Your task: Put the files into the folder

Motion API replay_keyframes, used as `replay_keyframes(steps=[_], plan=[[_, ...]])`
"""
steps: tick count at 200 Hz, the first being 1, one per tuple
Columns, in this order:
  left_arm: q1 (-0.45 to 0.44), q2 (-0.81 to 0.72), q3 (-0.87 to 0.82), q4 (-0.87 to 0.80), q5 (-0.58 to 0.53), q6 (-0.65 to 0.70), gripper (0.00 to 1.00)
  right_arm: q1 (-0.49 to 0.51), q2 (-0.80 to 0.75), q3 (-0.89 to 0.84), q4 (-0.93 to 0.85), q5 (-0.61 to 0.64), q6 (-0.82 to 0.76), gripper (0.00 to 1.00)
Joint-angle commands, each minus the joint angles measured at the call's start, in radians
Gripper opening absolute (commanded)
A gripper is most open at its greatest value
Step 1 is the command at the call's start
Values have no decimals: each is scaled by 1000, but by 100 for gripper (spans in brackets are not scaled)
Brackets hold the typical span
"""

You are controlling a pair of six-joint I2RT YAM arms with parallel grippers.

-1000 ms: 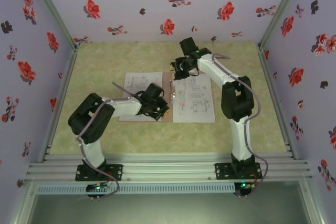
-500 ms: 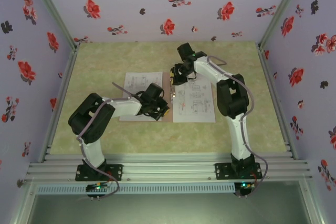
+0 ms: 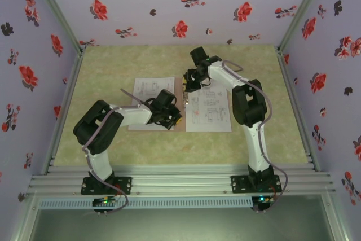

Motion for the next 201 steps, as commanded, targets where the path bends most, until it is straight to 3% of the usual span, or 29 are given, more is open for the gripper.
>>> replay_keyframes(steps=[1, 56, 115, 201], plan=[[-6, 30, -12, -19, -1, -12, 0, 8, 32, 14, 0, -8, 27, 32], [-7, 28, -8, -24, -1, -9, 0, 8, 35, 7, 5, -13, 27, 35], [-8, 38, -6, -24, -4, -8, 0, 13, -5, -1, 19, -29, 19, 32], [-7, 56, 15, -28, -7, -6, 0, 31, -154, -162, 46, -28, 7, 31]])
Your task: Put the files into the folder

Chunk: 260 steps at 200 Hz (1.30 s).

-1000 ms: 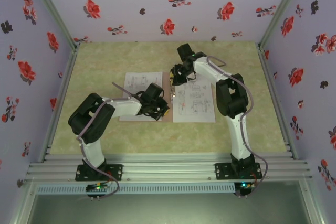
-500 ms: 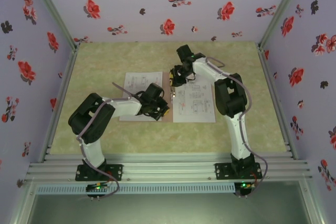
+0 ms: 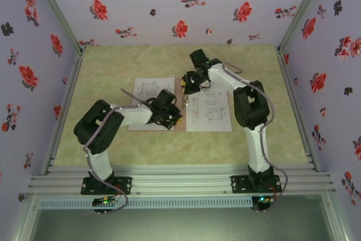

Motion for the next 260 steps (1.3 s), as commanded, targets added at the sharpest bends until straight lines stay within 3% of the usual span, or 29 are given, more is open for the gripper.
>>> replay_keyframes(steps=[1, 83, 119, 146, 175, 213, 260], plan=[[-7, 49, 9, -30, -8, -6, 0, 10, -80, -60, -1, 0, 5, 31], [-7, 52, 17, -28, -10, -8, 0, 34, -224, -299, 55, -12, -18, 31], [-7, 53, 19, -27, -10, -7, 0, 35, -305, -351, 132, 52, -31, 35], [-7, 53, 19, -24, -8, -6, 0, 48, -305, -339, 180, 34, -114, 37], [-7, 51, 18, -24, -9, -5, 0, 61, -324, -424, 356, 23, -156, 35], [-7, 51, 16, -24, -5, -5, 0, 58, -352, -466, 368, -3, -303, 35], [-6, 58, 20, -26, -4, -2, 0, 56, -435, -645, 551, -23, -382, 36]])
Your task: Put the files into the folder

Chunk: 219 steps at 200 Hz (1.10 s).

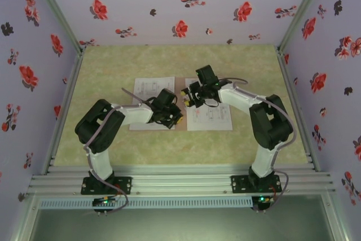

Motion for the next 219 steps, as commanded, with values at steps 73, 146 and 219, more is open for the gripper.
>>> replay_keyframes(steps=[73, 146, 219], plan=[[-6, 47, 8, -32, -9, 0, 0, -8, -19, -143, 230, -63, -83, 29], [-6, 45, 8, -36, -8, 3, 0, -18, -19, -179, 214, -60, -82, 29], [-7, 48, 10, -40, -7, 9, 0, -25, 11, -164, 249, -62, -78, 29]])
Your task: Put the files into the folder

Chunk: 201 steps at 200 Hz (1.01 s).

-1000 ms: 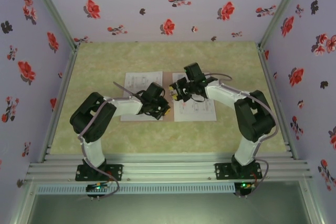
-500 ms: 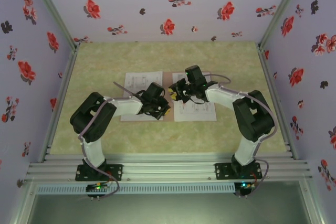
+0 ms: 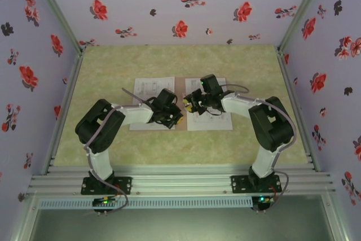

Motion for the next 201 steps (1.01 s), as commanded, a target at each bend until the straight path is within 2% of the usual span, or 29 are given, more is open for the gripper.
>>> replay_keyframes(steps=[1, 63, 107, 145, 201], plan=[[-7, 44, 8, -40, -8, 8, 0, -7, 28, 25, 20, -9, -13, 29], [-6, 46, 9, -42, -8, 8, 0, -8, 56, 55, 33, -13, -7, 26], [-7, 48, 12, -44, -8, 10, 0, -10, 64, 58, 31, -9, -4, 19], [-6, 46, 10, -46, -8, 10, 0, -15, 48, 56, 54, 6, 6, 23], [-7, 43, 5, -44, -8, 10, 0, -16, 2, 59, 39, 9, 20, 24]])
